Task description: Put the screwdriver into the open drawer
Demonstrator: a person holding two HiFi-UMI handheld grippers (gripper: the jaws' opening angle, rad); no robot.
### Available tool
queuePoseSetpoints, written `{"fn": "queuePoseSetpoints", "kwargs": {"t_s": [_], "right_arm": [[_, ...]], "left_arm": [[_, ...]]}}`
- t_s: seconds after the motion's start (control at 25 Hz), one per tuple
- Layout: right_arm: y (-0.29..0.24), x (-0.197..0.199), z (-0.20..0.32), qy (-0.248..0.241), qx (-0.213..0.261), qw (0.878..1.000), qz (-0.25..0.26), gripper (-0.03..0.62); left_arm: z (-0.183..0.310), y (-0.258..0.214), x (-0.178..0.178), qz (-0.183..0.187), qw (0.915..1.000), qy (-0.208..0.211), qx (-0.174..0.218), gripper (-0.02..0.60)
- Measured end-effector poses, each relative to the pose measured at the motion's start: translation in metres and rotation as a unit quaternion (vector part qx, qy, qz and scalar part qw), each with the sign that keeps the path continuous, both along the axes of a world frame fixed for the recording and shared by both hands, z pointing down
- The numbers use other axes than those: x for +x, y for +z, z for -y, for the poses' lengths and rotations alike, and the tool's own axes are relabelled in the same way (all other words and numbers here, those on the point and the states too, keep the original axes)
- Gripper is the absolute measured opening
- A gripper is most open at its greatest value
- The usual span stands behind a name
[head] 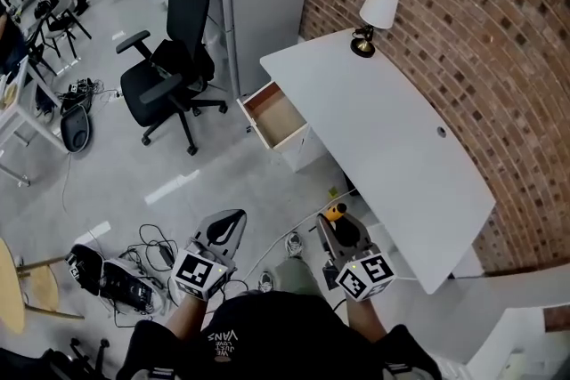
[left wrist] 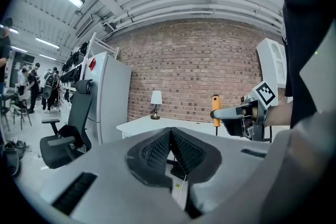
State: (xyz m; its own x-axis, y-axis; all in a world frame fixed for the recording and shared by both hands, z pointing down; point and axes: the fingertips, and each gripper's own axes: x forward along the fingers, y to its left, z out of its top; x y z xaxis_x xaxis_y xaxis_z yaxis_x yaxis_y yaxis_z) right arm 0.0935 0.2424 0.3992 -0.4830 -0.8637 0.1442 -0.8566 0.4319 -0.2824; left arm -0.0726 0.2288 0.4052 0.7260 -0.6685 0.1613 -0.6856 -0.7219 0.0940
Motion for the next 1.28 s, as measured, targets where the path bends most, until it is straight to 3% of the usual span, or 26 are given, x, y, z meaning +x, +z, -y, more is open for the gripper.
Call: {"fn": "queuePoseSetpoints", "kwargs": {"t_s": [0.32, 0.72, 1.28], "right_arm": [[0.004, 0.024, 0.053, -0.018, -0.007, 1.000, 0.000, 0.114], [0.007, 0.039, 0.141, -0.090, -0.007, 0.996, -0.003, 0.114], [0.022, 0.041, 0.230, -0.170, -0.010, 0.985, 0.008, 0.114]], "left_arm": [[0.052, -0.003, 0.023, 0.007, 0.9998, -0.019, 0.001, 0.006], [0.124, -0.005, 0.042, 0.008, 0.9963, -0.085, 0.007, 0.006], [0.179, 0.004, 0.060, 0.014, 0.9869, -0.160, 0.007, 0.006]]}}
